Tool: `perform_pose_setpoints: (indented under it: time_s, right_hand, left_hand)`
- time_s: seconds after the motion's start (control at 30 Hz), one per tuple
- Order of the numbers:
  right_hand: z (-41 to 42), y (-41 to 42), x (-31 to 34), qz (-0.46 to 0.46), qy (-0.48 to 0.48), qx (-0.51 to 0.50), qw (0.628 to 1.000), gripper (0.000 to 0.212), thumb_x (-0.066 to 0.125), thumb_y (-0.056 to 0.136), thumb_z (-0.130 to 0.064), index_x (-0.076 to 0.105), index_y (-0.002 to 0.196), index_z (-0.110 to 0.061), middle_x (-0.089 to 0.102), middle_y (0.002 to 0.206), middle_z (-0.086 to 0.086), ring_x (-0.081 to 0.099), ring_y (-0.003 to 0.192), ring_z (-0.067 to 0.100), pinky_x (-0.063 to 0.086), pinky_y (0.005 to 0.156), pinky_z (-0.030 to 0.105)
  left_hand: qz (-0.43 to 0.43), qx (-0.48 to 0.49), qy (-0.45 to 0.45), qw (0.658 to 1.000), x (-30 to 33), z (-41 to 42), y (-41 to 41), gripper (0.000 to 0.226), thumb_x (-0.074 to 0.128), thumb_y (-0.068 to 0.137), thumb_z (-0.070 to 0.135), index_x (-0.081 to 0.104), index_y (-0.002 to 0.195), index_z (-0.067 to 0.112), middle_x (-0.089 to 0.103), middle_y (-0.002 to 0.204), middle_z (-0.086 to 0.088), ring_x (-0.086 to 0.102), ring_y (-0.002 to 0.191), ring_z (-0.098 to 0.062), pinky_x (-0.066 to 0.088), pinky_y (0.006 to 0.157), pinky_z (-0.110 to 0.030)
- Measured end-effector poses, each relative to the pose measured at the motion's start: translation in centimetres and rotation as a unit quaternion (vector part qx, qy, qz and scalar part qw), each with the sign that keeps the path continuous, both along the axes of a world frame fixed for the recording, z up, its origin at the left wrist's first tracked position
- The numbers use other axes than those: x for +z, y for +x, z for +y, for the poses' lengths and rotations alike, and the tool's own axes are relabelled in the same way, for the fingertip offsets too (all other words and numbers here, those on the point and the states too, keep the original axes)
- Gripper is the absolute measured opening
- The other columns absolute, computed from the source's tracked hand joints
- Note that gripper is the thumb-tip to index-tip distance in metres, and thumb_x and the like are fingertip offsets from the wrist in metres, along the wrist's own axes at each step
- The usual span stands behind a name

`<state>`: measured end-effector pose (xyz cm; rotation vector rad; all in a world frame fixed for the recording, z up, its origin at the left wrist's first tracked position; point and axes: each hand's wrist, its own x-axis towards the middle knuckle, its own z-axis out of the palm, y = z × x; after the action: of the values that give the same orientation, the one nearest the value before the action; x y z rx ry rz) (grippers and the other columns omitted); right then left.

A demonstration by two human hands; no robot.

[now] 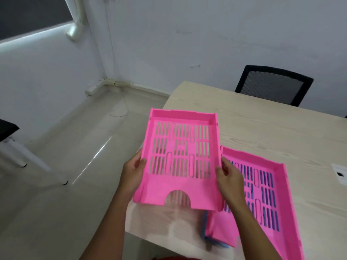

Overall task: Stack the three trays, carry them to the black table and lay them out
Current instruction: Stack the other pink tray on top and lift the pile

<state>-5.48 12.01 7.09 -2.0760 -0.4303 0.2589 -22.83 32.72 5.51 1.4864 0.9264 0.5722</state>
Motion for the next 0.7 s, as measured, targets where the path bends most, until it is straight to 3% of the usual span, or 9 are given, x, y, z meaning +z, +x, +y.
perform_pose_setpoints:
  time_s: [0.07, 0.17, 0.27, 0.3, 0.37, 0.47, 0.53, 0.63, 0.7]
  right_hand:
    - [-2.8, 2.0, 0.7, -0.014, -0.005, -0.031, 0.999, 0.041, 0.056, 0.096, -0.004, 0.062, 0.136, -0.007, 0.067, 0.117, -0.001, 0.063, 0.104, 0.012, 0.046, 0.094, 0.025]
    - [-8.1, 4.5, 1.4, -0.013, 0.008, -0.105, 0.994, 0.038, 0.06, 0.096, -0.008, 0.066, 0.133, -0.008, 0.073, 0.121, 0.009, 0.069, 0.105, 0.019, 0.052, 0.097, 0.036]
    - [-13.7, 6.0, 1.8, 0.0, 0.014, -0.154, 0.988, 0.035, 0.062, 0.094, -0.005, 0.069, 0.128, -0.006, 0.073, 0.112, 0.002, 0.068, 0.086, -0.011, 0.047, 0.09, 0.029]
    - [-15.5, 6.3, 1.7, 0.012, 0.012, -0.166, 0.986, 0.034, 0.062, 0.094, -0.005, 0.07, 0.127, -0.008, 0.074, 0.108, -0.002, 0.068, 0.085, -0.011, 0.046, 0.088, 0.027]
    - [-18.7, 6.7, 1.3, 0.035, -0.005, -0.175, 0.984, 0.032, 0.061, 0.094, -0.008, 0.073, 0.123, -0.013, 0.074, 0.095, -0.013, 0.071, 0.087, 0.007, 0.049, 0.078, 0.028]
    - [-21.9, 7.1, 0.1, 0.061, -0.022, -0.182, 0.981, 0.03, 0.06, 0.094, -0.009, 0.075, 0.119, -0.015, 0.069, 0.084, -0.021, 0.064, 0.08, 0.0, 0.048, 0.063, 0.024]
    - [-23.0, 7.2, -0.6, 0.074, -0.021, -0.187, 0.979, 0.029, 0.059, 0.094, -0.008, 0.076, 0.117, -0.014, 0.068, 0.083, -0.022, 0.064, 0.079, -0.001, 0.047, 0.062, 0.022]
    - [-23.5, 7.5, -1.5, 0.088, -0.009, -0.194, 0.977, 0.029, 0.059, 0.094, -0.009, 0.076, 0.116, -0.016, 0.072, 0.087, -0.016, 0.07, 0.086, 0.011, 0.049, 0.071, 0.027]
    - [-23.6, 7.8, -1.8, 0.091, -0.003, -0.195, 0.977, 0.029, 0.059, 0.093, -0.008, 0.075, 0.116, -0.016, 0.073, 0.092, -0.007, 0.068, 0.086, 0.004, 0.049, 0.075, 0.028]
  left_hand:
    - [-0.016, -0.027, 0.004, 0.999, 1.1, -2.0, 2.3, 0.045, 0.046, 0.101, 0.008, 0.055, 0.137, 0.033, 0.071, 0.111, 0.016, 0.068, 0.103, -0.008, 0.053, 0.093, -0.032]
    - [-0.022, -0.077, 0.024, 0.996, 1.8, -6.4, 5.9, 0.046, 0.045, 0.101, 0.01, 0.056, 0.128, 0.047, 0.07, 0.108, 0.025, 0.069, 0.105, -0.005, 0.053, 0.091, -0.029]
    - [-0.013, -0.114, 0.034, 0.993, 1.2, -11.3, 9.0, 0.044, 0.045, 0.101, 0.012, 0.055, 0.138, 0.034, 0.07, 0.122, 0.014, 0.066, 0.115, -0.008, 0.053, 0.099, -0.034]
    - [-0.006, -0.126, 0.032, 0.992, 0.8, -12.8, 9.7, 0.044, 0.045, 0.101, 0.012, 0.054, 0.141, 0.029, 0.068, 0.127, 0.01, 0.064, 0.118, -0.01, 0.051, 0.102, -0.036]
    - [0.014, -0.151, 0.029, 0.988, -0.1, -15.6, 10.6, 0.043, 0.045, 0.102, 0.014, 0.053, 0.142, 0.027, 0.068, 0.129, 0.008, 0.064, 0.118, -0.008, 0.051, 0.103, -0.033]
    - [0.041, -0.181, 0.028, 0.982, -0.9, -18.5, 11.4, 0.042, 0.043, 0.102, 0.014, 0.056, 0.137, 0.033, 0.074, 0.111, 0.014, 0.07, 0.097, 0.002, 0.058, 0.086, -0.025]
    - [0.055, -0.183, 0.034, 0.981, -1.4, -19.6, 11.7, 0.042, 0.042, 0.102, 0.015, 0.056, 0.136, 0.036, 0.074, 0.109, 0.014, 0.07, 0.094, 0.003, 0.059, 0.085, -0.028]
    - [0.075, -0.173, 0.042, 0.981, -1.5, -20.5, 12.0, 0.04, 0.042, 0.102, 0.018, 0.056, 0.136, 0.036, 0.074, 0.108, 0.01, 0.07, 0.094, -0.002, 0.06, 0.085, -0.034]
    - [0.082, -0.164, 0.047, 0.982, -1.4, -20.7, 12.1, 0.039, 0.042, 0.103, 0.018, 0.055, 0.132, 0.04, 0.073, 0.106, 0.012, 0.069, 0.092, 0.001, 0.059, 0.083, -0.031]
